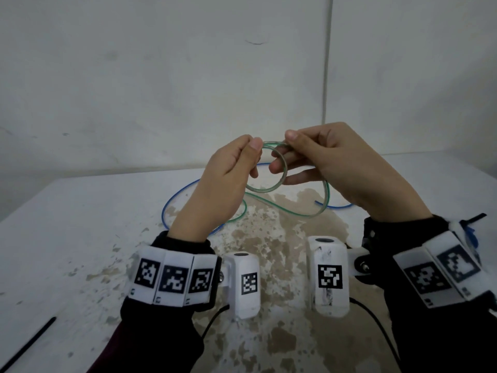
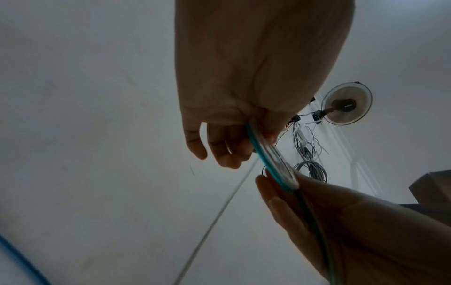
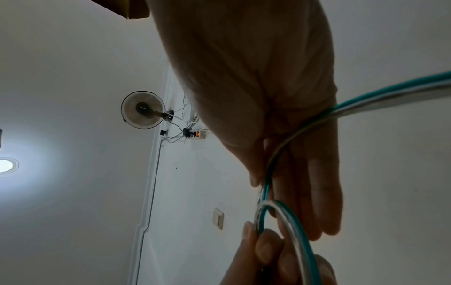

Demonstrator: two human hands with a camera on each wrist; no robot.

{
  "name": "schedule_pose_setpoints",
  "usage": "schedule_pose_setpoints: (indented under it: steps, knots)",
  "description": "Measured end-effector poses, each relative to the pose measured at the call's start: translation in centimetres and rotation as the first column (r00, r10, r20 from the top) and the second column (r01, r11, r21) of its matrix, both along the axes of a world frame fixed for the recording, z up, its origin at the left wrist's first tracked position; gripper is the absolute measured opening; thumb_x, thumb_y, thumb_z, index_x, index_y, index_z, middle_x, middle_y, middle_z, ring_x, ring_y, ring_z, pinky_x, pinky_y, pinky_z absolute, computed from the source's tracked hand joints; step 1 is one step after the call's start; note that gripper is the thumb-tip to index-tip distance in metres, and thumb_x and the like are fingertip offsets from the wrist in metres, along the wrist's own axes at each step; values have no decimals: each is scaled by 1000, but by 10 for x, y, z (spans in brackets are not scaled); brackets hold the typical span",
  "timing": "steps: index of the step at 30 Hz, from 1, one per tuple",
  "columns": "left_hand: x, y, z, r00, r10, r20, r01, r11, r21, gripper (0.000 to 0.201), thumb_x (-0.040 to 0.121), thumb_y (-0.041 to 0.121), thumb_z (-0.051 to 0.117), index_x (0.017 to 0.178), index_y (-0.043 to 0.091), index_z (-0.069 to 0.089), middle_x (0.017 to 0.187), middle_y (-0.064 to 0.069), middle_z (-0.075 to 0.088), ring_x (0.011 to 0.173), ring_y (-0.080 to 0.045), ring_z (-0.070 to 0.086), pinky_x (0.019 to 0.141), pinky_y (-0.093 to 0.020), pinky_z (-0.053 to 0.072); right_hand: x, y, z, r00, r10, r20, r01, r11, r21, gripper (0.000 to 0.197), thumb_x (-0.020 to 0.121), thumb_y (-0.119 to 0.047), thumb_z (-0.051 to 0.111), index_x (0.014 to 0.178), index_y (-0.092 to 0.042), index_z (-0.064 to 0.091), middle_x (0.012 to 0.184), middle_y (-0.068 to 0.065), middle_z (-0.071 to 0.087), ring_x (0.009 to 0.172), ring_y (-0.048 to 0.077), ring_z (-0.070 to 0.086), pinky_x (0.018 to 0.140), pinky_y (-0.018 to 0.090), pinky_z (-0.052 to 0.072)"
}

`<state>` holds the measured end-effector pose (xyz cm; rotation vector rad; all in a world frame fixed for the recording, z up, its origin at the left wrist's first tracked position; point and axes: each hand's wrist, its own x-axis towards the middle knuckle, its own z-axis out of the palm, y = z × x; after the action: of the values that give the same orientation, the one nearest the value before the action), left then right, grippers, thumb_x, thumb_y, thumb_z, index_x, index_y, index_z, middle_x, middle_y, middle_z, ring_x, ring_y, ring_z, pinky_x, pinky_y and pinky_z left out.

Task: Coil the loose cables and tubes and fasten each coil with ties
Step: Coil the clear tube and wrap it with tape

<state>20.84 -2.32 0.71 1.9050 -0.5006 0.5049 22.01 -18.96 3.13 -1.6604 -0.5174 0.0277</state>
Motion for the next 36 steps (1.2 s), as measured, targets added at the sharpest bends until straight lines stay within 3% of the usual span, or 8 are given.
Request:
schedule_pose_setpoints:
  steps: [4, 9, 13, 16, 22, 27, 33, 36]
  knots:
    - [1, -2, -2, 993, 98, 65, -90, 989, -115, 33, 98, 29, 34, 68, 15, 38, 64, 6, 39, 66, -20, 42, 67, -32, 39, -1, 16, -7, 972, 178, -151, -162, 981, 110, 36, 102, -18, 36, 85, -2, 63, 65, 6, 68, 71, 16, 67, 81, 29, 57]
    - [2, 3, 1, 997, 64, -46, -71, 984, -166, 35, 98, 20, 35, 64, 11, 38, 65, -3, 40, 65, -14, 43, 66, -22, 39, 3, 31, -11, 964, 168, -205, -117, 963, 241, 35, 103, -19, 33, 72, -9, 47, 47, -7, 34, 47, 10, 41, 66, 22, 47]
    - [0, 12, 4, 938, -138, -319, 92, 984, -154, 44, 100, 29, 43, 62, 12, 56, 65, -6, 46, 60, -14, 49, 71, -29, 42, 1, 30, -14, 993, 99, -62, -101, 995, -27, 38, 103, -17, 36, 68, -10, 50, 50, -7, 41, 45, 5, 34, 54, 15, 38]
    - [-4, 17, 3, 889, -252, -381, 171, 957, -234, 39, 99, 25, 43, 67, 12, 62, 66, -4, 43, 54, -11, 41, 61, -24, 41, 1, 29, -13, 998, 68, 12, -66, 986, -154, 36, 102, -18, 39, 69, -9, 53, 49, -9, 38, 44, 4, 35, 54, 17, 37]
    - [-11, 18, 8, 884, -278, -376, 215, 955, -203, 44, 100, 22, 40, 59, 20, 58, 74, -10, 29, 52, -10, 21, 59, -30, 18, 1, 20, -12, 996, 89, -22, -90, 992, -87, 32, 98, -24, 49, 75, -11, 68, 55, -1, 59, 57, 11, 55, 65, 23, 50]
    - [-11, 22, 11, 873, -257, -415, 209, 965, -157, 38, 99, 22, 41, 63, 12, 42, 54, 10, 28, 51, -9, 22, 52, -20, 23, 0, 15, -10, 998, 56, -3, -56, 998, -17, 30, 96, -21, 53, 87, 5, 68, 66, 7, 68, 62, 12, 65, 71, 26, 58]
    - [-6, 21, 8, 975, -81, -207, 29, 969, -244, 34, 102, 20, 40, 70, 10, 44, 62, -1, 28, 54, -9, 28, 54, -15, 32, 0, 28, -14, 973, 195, -125, -185, 979, 83, 34, 101, -21, 40, 90, -1, 65, 76, 10, 71, 77, 21, 69, 89, 37, 54]
    - [-4, 13, 8, 967, -134, -218, 36, 914, -405, 37, 101, 13, 38, 65, 9, 44, 62, -4, 31, 52, -11, 28, 50, -18, 32, 0, 29, -13, 954, 249, -167, -220, 960, 174, 38, 103, -22, 34, 75, -7, 55, 55, 3, 51, 62, 16, 59, 83, 30, 52]
